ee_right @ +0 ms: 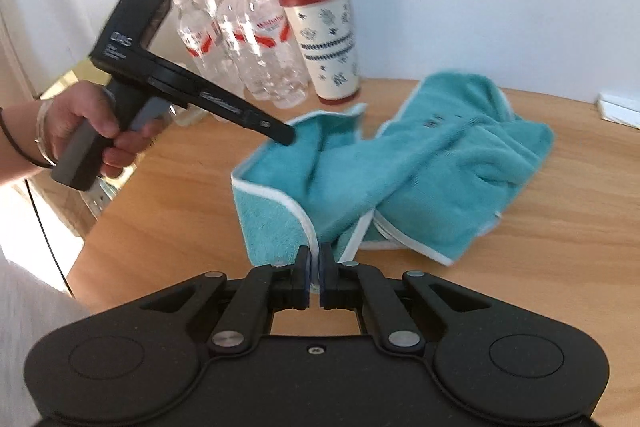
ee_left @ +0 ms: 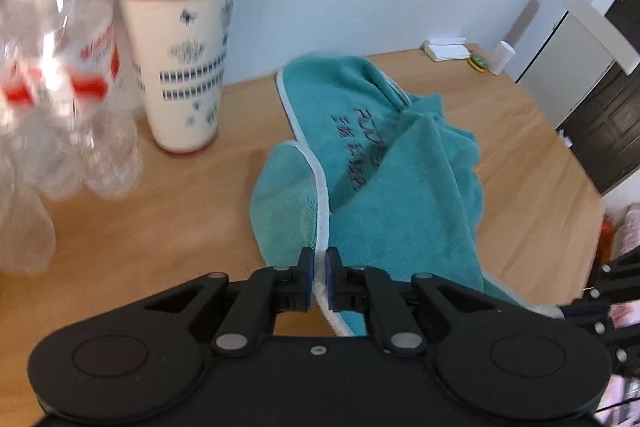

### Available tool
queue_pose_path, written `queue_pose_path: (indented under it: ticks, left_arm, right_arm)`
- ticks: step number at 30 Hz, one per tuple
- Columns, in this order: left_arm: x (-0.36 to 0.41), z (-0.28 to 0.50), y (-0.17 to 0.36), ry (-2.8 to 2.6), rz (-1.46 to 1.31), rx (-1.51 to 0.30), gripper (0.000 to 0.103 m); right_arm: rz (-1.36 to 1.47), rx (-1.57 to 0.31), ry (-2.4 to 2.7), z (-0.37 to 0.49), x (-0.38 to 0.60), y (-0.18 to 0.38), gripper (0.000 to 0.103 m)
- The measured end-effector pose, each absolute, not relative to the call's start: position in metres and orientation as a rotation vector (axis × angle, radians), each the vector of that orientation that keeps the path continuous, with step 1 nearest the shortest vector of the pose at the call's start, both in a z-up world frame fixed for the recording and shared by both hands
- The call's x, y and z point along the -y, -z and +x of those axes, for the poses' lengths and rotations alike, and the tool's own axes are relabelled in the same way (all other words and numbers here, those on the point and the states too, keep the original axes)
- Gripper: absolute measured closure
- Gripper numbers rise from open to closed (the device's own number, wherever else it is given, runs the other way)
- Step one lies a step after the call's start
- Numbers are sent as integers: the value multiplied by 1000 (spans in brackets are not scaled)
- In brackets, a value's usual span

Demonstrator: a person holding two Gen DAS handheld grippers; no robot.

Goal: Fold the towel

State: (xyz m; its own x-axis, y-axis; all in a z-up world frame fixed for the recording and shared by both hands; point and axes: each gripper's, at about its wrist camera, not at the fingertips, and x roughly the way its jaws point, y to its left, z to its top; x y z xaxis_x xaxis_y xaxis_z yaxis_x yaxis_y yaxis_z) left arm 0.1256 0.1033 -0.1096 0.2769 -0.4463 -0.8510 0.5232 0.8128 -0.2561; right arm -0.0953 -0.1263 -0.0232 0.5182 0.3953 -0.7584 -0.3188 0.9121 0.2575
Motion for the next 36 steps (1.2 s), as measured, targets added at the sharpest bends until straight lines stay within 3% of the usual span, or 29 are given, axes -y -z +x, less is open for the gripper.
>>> queue_pose_path:
  ticks: [12,20,26,30,32,35,36]
  left_arm:
    - [-107,99,131,571,103,-1209,97]
    - [-151,103,93,449,76,-1103,100]
    - [-201,92,115,299,101,-1159,100]
    - [-220,93,131,222,135,-1174,100]
    - [-233,92,141,196,135,-1185,100]
    - [-245,89,146,173,140,-1183,100]
    - [-248,88,145,173,137,-1180,100]
  right_arm:
    - [163,-1012,-504,-114,139,36,99]
    - [216,-920,-800,-82,83,-6,99]
    - [189,-976,-971,-52,17,9,99]
    - [106,-1057,-1046,-45,-32,42,94]
    - [37,-1059,-1031,-45,-47,50,79]
    - [65,-1079,-920,-38,-39,47,74]
    - [88,-1074,-891,-36,-31,45,68]
